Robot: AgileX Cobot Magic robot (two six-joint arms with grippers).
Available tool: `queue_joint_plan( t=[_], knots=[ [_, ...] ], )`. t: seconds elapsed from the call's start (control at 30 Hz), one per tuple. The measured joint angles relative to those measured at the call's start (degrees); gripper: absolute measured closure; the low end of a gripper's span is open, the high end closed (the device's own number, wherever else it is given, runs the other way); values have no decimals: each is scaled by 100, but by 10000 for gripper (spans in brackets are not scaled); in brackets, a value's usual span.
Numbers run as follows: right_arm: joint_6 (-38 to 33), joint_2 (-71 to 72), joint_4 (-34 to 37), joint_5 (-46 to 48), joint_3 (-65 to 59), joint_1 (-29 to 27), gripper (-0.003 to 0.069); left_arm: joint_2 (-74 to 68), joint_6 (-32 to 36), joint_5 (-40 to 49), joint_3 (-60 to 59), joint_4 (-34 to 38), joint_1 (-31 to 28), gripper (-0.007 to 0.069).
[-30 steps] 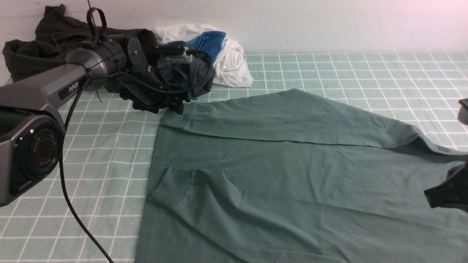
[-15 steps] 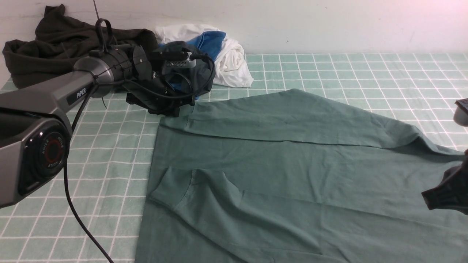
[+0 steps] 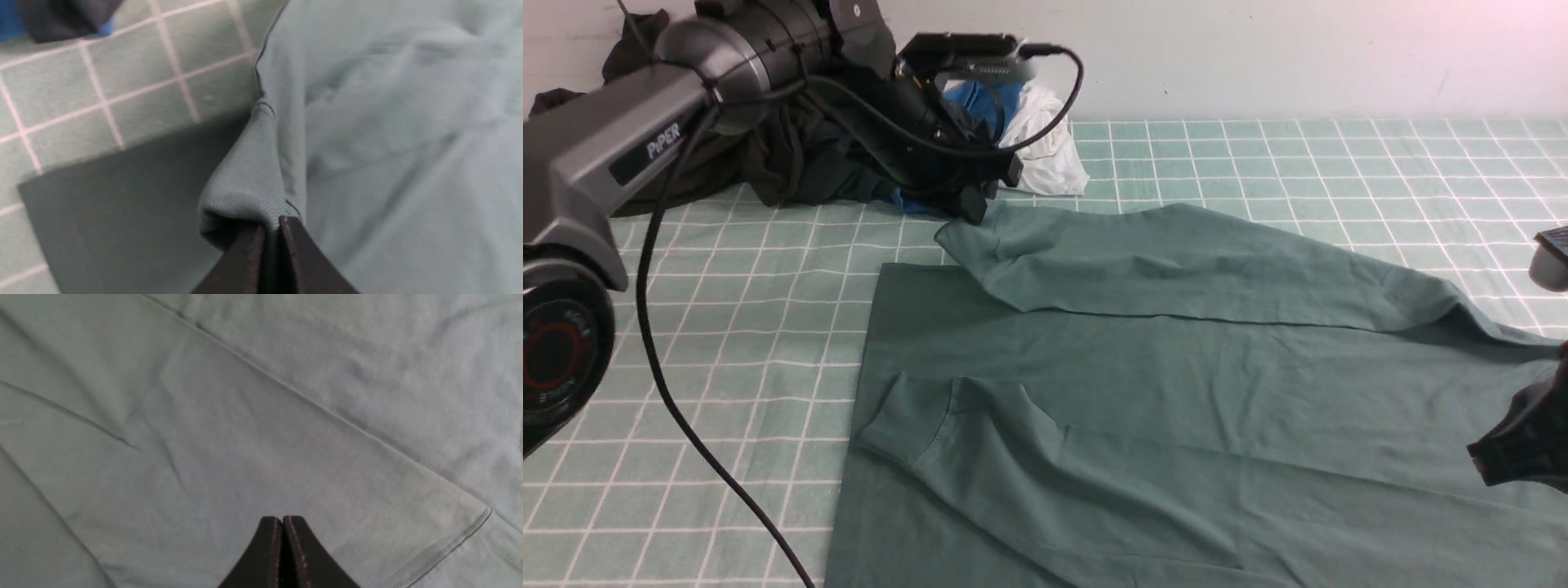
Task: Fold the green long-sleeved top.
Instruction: Use the left arm to drag and drop the cuff onto the cuff closest to the left arm
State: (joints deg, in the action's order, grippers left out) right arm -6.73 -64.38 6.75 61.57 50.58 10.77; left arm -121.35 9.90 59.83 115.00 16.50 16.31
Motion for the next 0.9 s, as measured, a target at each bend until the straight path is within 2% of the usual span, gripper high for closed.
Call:
queue_joint_plan(
  t=[0.27, 0.43, 0.7, 0.73, 0.77, 0.83, 0.9],
  knots=[
    [-100, 1282, -66, 118, 0, 236, 667, 1497, -258, 783, -219, 65, 172, 603],
    [-100, 1859, -295, 281, 0, 625, 667, 2521, -578, 986, -1383, 41, 172, 585],
    [-95, 2081, -481, 478, 0, 1148, 667, 4198, -764, -301, -5173, 231, 172, 567],
    [-95, 2081, -481, 478, 0, 1149, 667, 4198, -764, -340, -5260, 231, 172, 567],
    [-95, 2081, -481, 524, 0, 1167, 667, 4331, -757, -690, -5951, 305, 172, 552],
    [-95, 2081, -481, 564, 0, 1173, 667, 4362, -733, -873, -6271, 367, 172, 537],
    [-95, 2081, -491, 618, 0, 1180, 667, 4367, -554, -1285, -6885, 517, 172, 482]
  ],
)
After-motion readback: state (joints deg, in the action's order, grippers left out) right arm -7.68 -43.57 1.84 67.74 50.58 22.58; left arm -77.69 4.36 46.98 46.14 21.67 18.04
